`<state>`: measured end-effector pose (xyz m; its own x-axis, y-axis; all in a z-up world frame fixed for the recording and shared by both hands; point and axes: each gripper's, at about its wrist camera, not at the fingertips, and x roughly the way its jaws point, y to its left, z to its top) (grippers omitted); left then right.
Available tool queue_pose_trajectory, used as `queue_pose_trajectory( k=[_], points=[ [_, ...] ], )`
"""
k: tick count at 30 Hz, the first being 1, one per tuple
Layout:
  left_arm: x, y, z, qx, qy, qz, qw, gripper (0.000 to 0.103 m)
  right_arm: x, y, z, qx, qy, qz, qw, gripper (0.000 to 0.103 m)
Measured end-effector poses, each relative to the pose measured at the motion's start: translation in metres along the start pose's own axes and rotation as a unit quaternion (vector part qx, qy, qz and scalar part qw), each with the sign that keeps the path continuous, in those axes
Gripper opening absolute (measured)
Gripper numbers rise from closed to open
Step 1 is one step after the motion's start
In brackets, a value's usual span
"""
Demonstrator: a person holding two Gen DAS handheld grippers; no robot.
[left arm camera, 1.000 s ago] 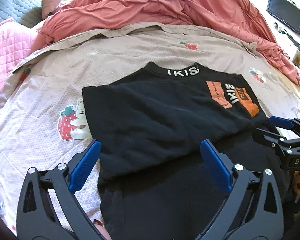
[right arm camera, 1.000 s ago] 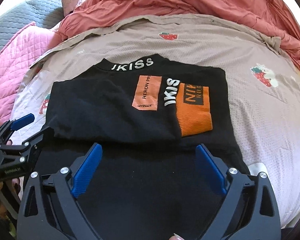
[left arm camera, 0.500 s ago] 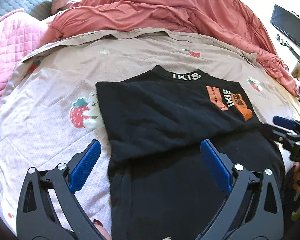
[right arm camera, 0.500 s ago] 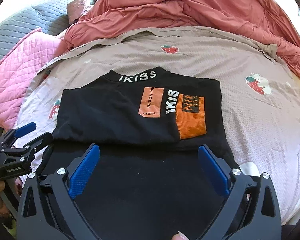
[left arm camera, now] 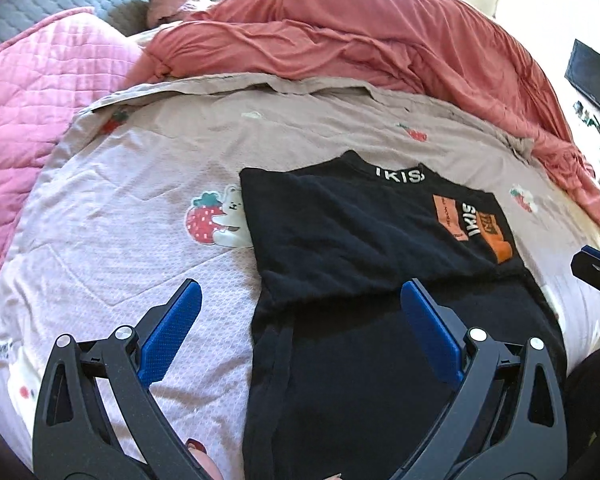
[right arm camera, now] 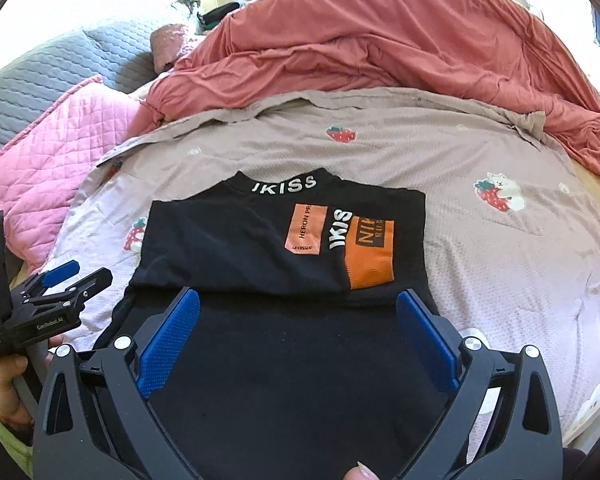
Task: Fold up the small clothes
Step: 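Move both tools back toward the hem of the black sweatshirt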
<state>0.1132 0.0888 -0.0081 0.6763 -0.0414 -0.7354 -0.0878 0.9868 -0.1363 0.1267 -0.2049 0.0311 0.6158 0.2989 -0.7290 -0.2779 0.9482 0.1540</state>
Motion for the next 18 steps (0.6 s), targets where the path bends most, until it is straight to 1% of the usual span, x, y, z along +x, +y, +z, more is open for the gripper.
queue_pose_trajectory(
  k=[5,8,13,18],
  points=[
    [-0.017,0.0,-0.007,-0.003,-0.006,0.019,0.9998,0.093,-0.01,-0.002,-0.002,-0.005,-0.01,0.001,1.0,0.098],
    [-0.027,-0.001,-0.012,-0.004,-0.01,0.021,0.9997,0.093,-0.015,-0.005,-0.003,-0.003,-0.015,0.001,1.0,0.098],
    [-0.039,-0.008,-0.016,0.008,-0.019,0.027,0.9994,0.093,-0.025,-0.011,-0.006,-0.002,-0.023,-0.001,1.0,0.098],
    [-0.046,-0.013,-0.023,0.017,-0.016,0.029,0.9993,0.093,-0.032,-0.017,-0.011,-0.007,-0.026,-0.006,1.0,0.098]
  ],
)
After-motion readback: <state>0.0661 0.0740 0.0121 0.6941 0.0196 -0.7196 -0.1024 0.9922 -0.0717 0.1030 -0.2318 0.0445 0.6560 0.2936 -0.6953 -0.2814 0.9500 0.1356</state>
